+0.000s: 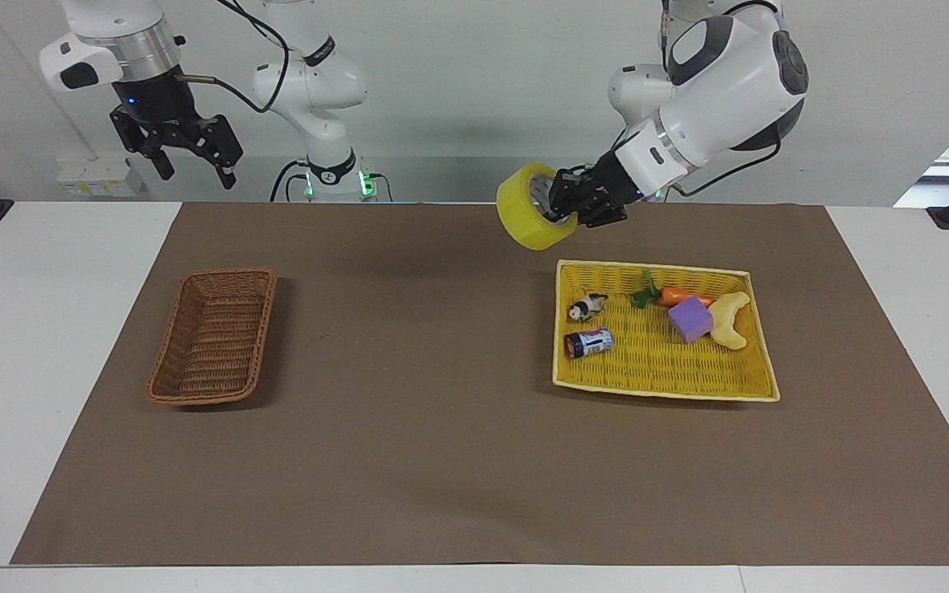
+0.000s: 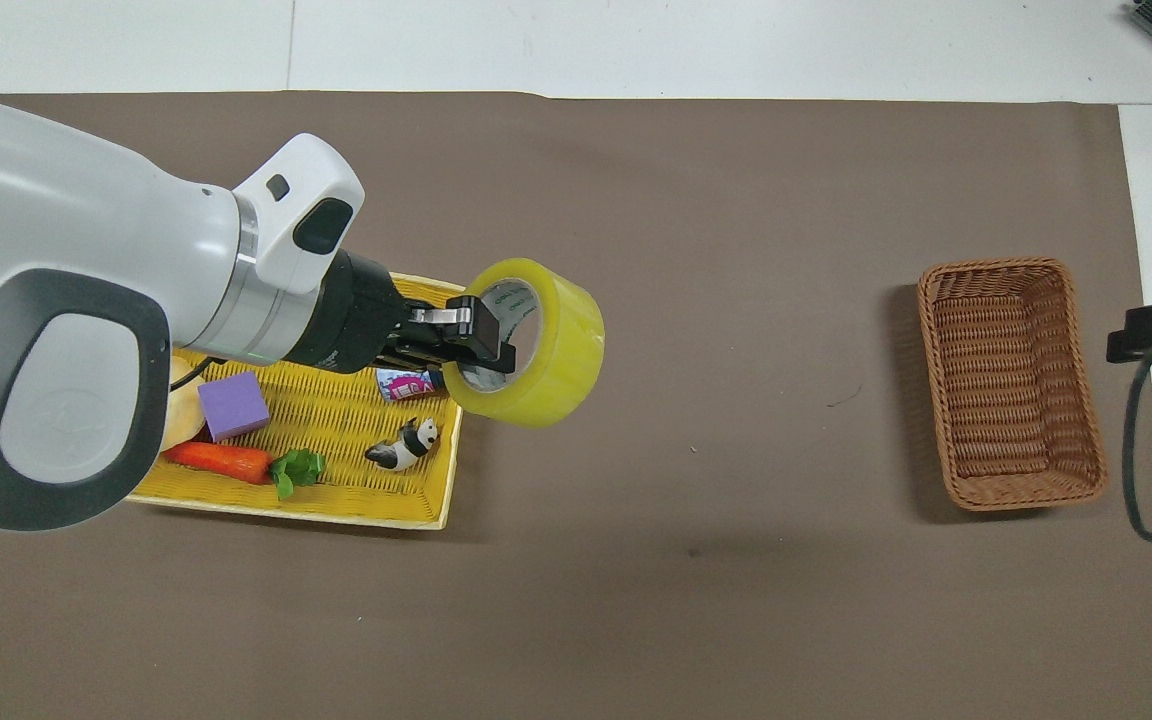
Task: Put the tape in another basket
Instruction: 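Lift the tape roll with the left gripper out of the tray, then hold the tape up with the left gripper while the right gripper grasps it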
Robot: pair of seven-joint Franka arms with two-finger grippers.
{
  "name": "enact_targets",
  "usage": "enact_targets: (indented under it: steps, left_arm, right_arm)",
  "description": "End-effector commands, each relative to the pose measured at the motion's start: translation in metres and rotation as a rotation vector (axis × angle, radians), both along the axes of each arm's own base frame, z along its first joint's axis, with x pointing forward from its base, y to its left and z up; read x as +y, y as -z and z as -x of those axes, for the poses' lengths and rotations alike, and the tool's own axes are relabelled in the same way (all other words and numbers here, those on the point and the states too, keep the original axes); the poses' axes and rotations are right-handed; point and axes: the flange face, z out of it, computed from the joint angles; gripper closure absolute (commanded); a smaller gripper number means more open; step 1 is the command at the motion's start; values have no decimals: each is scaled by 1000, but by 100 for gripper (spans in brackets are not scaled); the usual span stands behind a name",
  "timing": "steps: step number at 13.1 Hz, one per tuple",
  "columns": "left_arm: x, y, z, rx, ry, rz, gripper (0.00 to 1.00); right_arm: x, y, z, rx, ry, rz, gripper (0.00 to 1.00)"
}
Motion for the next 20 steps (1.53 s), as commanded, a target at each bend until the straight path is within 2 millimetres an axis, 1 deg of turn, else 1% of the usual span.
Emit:
enact_targets:
  steps: [1, 2, 3, 4, 5, 6, 7, 8, 9, 10, 11, 13, 14, 15, 17, 19, 20]
  left_arm:
    - [-5, -7, 10, -38, -3, 26, 100]
    - [-4, -7, 9, -42, -8, 27, 100]
    - [-5, -8, 9, -47, -8, 27, 100]
    - [-5, -8, 9, -50, -9, 26, 100]
    - [-5, -8, 8, -51, -9, 25, 100]
    - [-5, -8, 9, -49, -6, 23, 100]
    - [-5, -7, 9, -46, -4, 21, 100]
    - [-5, -7, 10, -47, -3, 19, 100]
    - [-4, -8, 9, -48, -4, 19, 100]
    - [-4, -8, 8, -53, -8, 20, 100]
    - [-4, -8, 8, -53, -8, 20, 100]
    - [-4, -7, 9, -50, -5, 17, 100]
    - [-4, -8, 9, -53, -6, 18, 100]
    - [-4, -8, 9, -55, -8, 18, 100]
    - [-4, -8, 8, -57, -7, 18, 100]
    - [-4, -9, 7, -69, -6, 20, 100]
    - [-6, -9, 8, -78, -8, 21, 100]
  right_arm:
    - [-14, -4, 5, 5, -3, -21, 0]
    - [0, -4, 3, -7, -33, -15, 0]
    - [17, -6, -1, -23, -63, -24, 0]
    - [30, -11, 0, -34, -87, -87, 0]
    - [41, -22, 8, -51, -100, -211, 0]
    - [52, -25, 8, -63, -117, -258, 0]
    - [70, -26, 8, -67, -137, -274, 0]
    - [97, -26, 10, -62, -159, -316, 0]
    - [109, -16, 7, -33, -124, -367, 0]
    - [131, 6, -3, 7, -131, -387, 0]
    - [155, 2, -1, 2, -125, -452, 0]
    - [162, 0, -12, -35, -58, -527, 0]
    - [168, 10, -22, -27, -43, -589, 0]
    - [174, 14, -26, -14, -38, -642, 0]
    - [189, 22, -32, 22, -24, -725, 0]
    - [201, 22, -34, 22, 52, -773, 0]
    - [216, 25, -37, 6, 61, -780, 0]
